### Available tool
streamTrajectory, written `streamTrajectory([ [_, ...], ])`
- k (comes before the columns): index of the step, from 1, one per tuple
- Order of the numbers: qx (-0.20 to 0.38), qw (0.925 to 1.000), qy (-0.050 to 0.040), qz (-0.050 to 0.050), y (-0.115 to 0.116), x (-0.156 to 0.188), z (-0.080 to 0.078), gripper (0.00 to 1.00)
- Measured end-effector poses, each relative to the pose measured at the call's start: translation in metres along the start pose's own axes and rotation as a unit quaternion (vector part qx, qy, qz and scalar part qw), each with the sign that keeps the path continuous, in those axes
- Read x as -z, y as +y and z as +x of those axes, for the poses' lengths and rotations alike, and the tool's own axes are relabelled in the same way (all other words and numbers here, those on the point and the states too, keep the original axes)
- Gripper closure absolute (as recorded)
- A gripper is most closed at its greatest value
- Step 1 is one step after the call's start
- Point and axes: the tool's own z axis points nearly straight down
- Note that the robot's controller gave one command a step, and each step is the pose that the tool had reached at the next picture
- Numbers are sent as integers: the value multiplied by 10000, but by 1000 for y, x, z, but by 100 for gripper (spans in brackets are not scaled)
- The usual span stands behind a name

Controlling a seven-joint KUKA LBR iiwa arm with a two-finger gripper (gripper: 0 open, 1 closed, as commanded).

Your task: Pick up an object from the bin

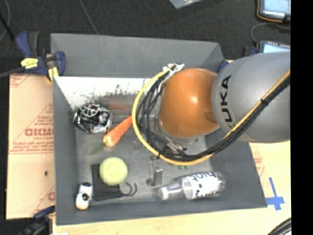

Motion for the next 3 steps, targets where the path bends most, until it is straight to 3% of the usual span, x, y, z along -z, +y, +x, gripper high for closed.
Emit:
streamTrajectory([
  [1, 835, 9965, -17, 0, 13, -8, -13, 0],
  [2, 21, 10000, -14, -3, 37, -29, -19, 0],
  [3, 656, 9978, -20, -3, 44, -52, -15, 0],
])
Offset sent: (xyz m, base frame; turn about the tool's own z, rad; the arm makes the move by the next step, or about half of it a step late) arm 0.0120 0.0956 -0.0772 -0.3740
